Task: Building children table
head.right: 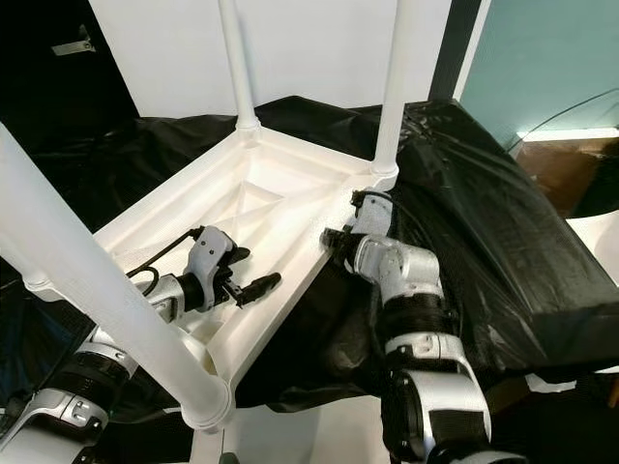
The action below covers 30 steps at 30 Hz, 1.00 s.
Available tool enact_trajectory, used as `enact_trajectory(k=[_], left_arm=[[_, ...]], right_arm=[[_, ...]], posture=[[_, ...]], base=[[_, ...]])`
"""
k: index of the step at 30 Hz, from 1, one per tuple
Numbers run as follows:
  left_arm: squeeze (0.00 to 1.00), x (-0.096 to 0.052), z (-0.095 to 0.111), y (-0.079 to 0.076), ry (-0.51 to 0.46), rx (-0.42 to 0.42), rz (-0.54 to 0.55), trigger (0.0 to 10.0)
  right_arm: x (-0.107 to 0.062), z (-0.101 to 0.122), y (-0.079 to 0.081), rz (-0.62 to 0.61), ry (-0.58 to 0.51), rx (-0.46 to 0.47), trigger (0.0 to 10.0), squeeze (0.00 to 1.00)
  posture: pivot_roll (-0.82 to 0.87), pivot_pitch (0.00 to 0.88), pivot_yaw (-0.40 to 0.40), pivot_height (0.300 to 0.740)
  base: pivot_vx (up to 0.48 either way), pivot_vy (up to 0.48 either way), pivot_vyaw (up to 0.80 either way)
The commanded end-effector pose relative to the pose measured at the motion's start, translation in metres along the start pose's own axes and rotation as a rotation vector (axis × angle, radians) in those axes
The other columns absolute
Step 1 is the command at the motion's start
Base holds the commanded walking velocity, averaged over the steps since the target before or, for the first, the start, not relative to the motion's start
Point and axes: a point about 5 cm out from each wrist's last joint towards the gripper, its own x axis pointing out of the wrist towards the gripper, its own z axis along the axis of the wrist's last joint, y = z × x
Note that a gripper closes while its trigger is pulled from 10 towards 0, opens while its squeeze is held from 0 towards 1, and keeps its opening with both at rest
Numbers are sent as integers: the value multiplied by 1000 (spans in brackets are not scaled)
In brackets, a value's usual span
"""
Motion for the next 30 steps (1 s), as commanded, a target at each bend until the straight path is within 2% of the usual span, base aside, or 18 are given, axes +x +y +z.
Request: enact_trajectory(k=[1, 7, 11, 12, 13, 14, 15, 18, 19, 22, 23, 24, 25, 27, 28, 30], left_arm=[[0, 0, -16, -6, 65, -31, -46, 10000], [0, 0, -16, -10, 69, -40, -71, 10000], [0, -3, -20, -16, 90, -47, -119, 10000], [0, -4, -22, -19, 98, -46, -141, 10000], [0, -5, -23, -21, 103, -46, -149, 10000], [0, -5, -23, -21, 103, -46, -149, 10000], [0, -6, -23, -22, 103, -45, -147, 10000], [0, -5, -23, -21, 100, -41, -139, 10000], [0, -5, -22, -21, 94, -30, -130, 10000], [0, -4, -19, -19, 68, -9, -113, 10000], [0, -1, -10, -12, -1, -10, -56, 10000], [0, -1, -10, -12, -1, -10, -56, 10000], [0, 1, 3, -2, -96, -15, 29, 10000], [0, 1, 3, -2, -96, -15, 29, 10000], [0, 2, 14, 7, -183, -32, 118, 10000], [0, 2, 14, 7, -183, -32, 118, 10000]], right_arm=[[7, -16, -5, -15, 89, 38, 0, 0], [12, -11, -21, -69, 123, 62, 0, 0], [12, -5, -24, -82, 112, 52, 0, 0], [12, 0, -24, -92, 93, 25, 2784, 0], [11, 6, -22, -97, 52, -39, 9490, 0], [11, 6, -22, -97, 52, -39, 9490, 0], [10, 14, -16, -98, -2, -97, 10000, 0], [9, 18, -13, -108, -45, -140, 10000, 0], [8, 22, -12, -132, -92, -192, 10000, 0], [7, 26, -9, -144, -138, -227, 10000, 0], [4, 29, -6, -162, -211, -303, 10000, 0], [4, 29, -6, -162, -211, -303, 10000, 0], [-1, 32, -2, -177, -295, -356, 10000, 0], [-1, 32, -2, -177, -295, -356, 10000, 0], [-7, 33, 2, -189, -372, -415, 10000, 0], [-7, 33, 2, -189, -372, -415, 10000, 0]], posture=[[18, 10, -15, 740], [24, 17, -19, 740], [25, 20, -19, 740], [26, 21, -20, 740], [28, 25, -19, 740], [28, 25, -19, 740], [27, 27, -17, 740], [27, 27, -17, 740], [27, 28, -14, 740], [23, 28, -10, 740], [19, 28, -7, 740], [19, 28, -7, 740], [17, 27, -5, 740], [17, 27, -5, 740], [13, 25, -1, 740], [13, 25, -1, 740]], base=[[0, 0, 0], [0, 0, 0], [0, 0, 0], [0, 0, 0], [0, 0, 0], [0, 0, 0], [0, 0, 0], [0, 0, 0], [0, 0, 0], [0, 0, 0], [0, 0, 0], [0, 0, 0], [0, 0, 0], [0, 0, 0], [0, 0, 0], [0, 0, 0]])
